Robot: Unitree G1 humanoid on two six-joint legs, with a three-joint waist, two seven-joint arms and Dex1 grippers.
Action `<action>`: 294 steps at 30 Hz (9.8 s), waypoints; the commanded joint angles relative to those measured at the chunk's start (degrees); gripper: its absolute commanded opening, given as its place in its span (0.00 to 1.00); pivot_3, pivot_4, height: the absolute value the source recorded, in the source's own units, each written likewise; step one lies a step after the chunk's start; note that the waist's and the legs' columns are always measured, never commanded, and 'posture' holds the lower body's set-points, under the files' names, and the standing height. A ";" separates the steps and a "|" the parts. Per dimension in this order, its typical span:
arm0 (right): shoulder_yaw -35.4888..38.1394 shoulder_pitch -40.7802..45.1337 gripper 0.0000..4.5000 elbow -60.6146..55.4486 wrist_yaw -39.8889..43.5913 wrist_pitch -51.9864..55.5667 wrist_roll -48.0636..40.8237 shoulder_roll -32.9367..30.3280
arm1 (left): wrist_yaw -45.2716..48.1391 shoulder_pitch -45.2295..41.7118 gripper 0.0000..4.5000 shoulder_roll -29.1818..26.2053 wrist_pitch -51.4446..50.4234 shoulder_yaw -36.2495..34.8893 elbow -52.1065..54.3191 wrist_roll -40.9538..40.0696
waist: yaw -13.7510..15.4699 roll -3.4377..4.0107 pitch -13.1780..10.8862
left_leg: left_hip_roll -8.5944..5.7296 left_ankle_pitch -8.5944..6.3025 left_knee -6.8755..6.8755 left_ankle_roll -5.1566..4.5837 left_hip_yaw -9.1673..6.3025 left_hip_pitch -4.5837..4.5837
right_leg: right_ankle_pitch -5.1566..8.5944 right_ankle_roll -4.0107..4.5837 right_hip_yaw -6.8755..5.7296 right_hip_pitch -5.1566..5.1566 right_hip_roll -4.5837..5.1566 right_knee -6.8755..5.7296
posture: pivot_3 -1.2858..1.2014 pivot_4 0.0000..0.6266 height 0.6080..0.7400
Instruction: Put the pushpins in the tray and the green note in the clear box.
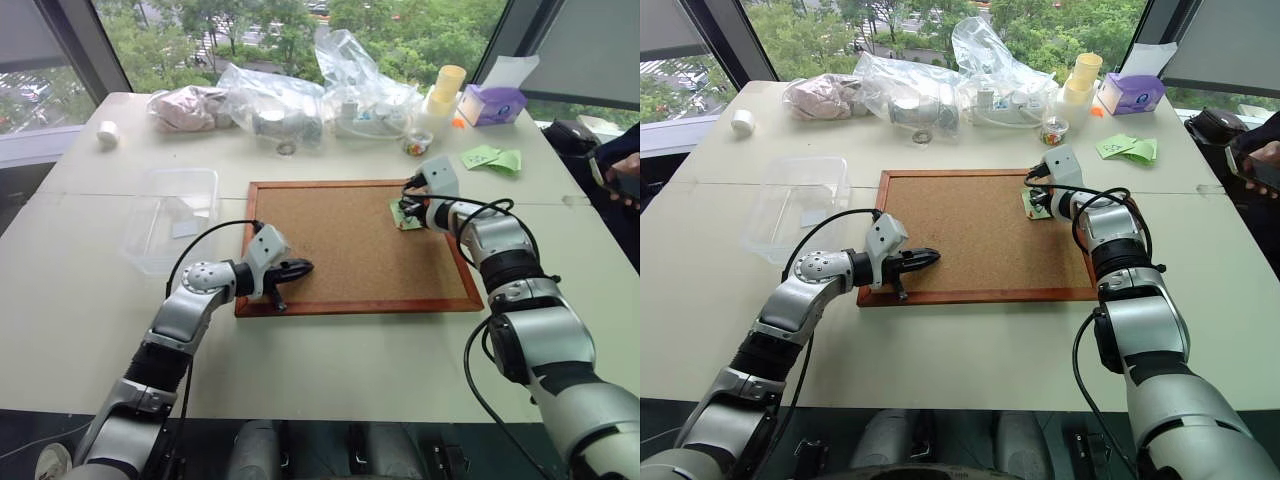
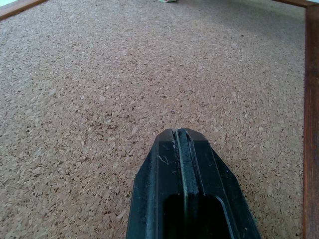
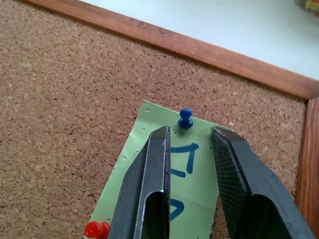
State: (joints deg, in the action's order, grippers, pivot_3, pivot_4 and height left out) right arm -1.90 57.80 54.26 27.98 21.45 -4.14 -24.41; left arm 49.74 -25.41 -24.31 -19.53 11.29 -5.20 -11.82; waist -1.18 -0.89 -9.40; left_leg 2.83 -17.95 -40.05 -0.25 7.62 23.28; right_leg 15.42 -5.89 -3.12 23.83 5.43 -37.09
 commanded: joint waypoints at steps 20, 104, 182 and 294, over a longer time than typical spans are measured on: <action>5.90 3.29 0.02 2.84 -1.64 -3.37 -1.19 2.95 | 0.18 2.07 0.00 0.19 -2.99 0.32 2.48 -0.16 | -0.08 0.03 -0.01 | 0.01 0.01 0.01 0.02 0.01 0.00 | 0.00 0.00 0.00 0.01 0.00 0.00 | 0.52 0.24 1.00; 16.94 -16.69 0.54 -23.86 -4.32 16.59 -7.33 -13.13 | -0.69 -13.98 0.00 13.11 9.19 1.54 -25.52 6.51 | 0.24 0.44 0.06 | -0.05 0.03 0.01 0.04 0.06 0.01 | -0.01 -0.02 0.01 0.05 0.01 0.01 | 0.52 0.24 1.00; 7.77 -22.01 0.02 -44.04 -3.02 24.22 -10.70 -2.47 | -1.58 -10.16 0.00 11.30 3.32 -0.02 -19.11 5.70 | 0.12 0.48 0.08 | -0.01 0.03 0.03 0.04 -0.01 0.01 | 0.00 -0.02 0.01 0.06 -0.05 0.00 | 0.52 0.24 1.00; 1.59 -25.26 0.01 -42.59 -1.57 13.29 -7.28 1.67 | -1.70 -7.84 0.00 10.65 1.67 0.71 -16.42 5.42 | 0.00 0.54 0.13 | 0.00 0.03 0.04 0.05 -0.03 -0.03 | 0.00 -0.01 0.02 0.02 -0.07 0.00 | 0.52 0.24 1.00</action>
State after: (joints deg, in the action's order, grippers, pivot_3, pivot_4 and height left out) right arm 0.33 32.48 11.86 26.18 34.93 -12.01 -22.87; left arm 47.82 -35.15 -12.98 -16.28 11.37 -20.80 -6.85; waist -1.17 -0.35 -9.27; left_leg 2.83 -17.92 -40.02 -0.20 7.60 23.25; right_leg 15.42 -5.90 -3.10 23.85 5.36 -37.09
